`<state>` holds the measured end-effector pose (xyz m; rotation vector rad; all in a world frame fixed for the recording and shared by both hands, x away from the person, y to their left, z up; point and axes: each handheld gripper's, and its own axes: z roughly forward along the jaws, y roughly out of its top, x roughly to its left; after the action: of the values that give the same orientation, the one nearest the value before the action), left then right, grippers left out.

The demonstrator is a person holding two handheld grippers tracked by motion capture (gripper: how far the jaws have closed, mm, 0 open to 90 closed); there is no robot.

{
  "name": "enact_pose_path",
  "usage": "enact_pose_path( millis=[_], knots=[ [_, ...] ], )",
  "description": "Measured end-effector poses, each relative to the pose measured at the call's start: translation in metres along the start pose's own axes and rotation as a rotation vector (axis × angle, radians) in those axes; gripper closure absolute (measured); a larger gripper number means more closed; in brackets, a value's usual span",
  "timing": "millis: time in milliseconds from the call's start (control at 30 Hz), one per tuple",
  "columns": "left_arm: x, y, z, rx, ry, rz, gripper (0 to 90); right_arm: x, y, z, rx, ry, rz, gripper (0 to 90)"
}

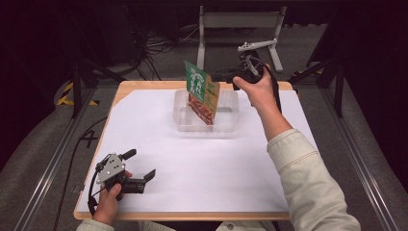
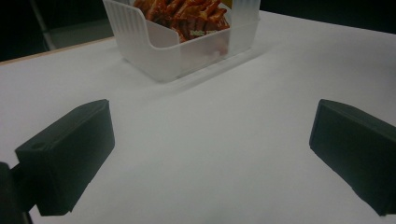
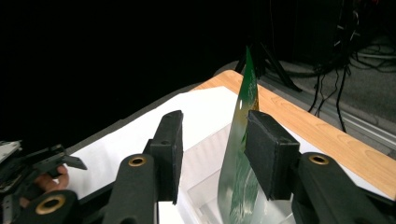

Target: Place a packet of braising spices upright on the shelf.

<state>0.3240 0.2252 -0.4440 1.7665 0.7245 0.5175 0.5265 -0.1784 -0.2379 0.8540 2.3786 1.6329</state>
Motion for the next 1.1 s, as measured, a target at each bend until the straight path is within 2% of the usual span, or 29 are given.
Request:
enact_pose_path(
  millis=[100,533,867,967,1067,1100],
  knots=[
    [0.0,0.001,0.001,-0.001,-0.002,-0.002,0.8,0.003,-0.002,-0.008,-0.014,0.002,-0.008,56.2],
    [0.001,0.004,0.009,0.006,-0.018,-0.003,0.8,0.025,-0.018,-0.068,-0.076,0.0,-0.066,52.4],
    [0.003,0.003,0.01,0.013,-0.017,-0.006,0.8,0.03,-0.035,-0.099,-0.093,-0.025,-0.077,48.5],
    [0.004,0.003,0.01,0.011,-0.015,-0.007,0.8,0.031,-0.041,-0.106,-0.107,-0.023,-0.082,45.3],
    [0.004,0.003,0.01,0.01,-0.014,-0.015,0.8,0.032,-0.047,-0.111,-0.113,-0.002,-0.093,39.9],
    [0.004,0.003,0.01,0.012,-0.016,-0.017,0.8,0.033,-0.05,-0.113,-0.112,-0.01,-0.104,38.6]
  ],
)
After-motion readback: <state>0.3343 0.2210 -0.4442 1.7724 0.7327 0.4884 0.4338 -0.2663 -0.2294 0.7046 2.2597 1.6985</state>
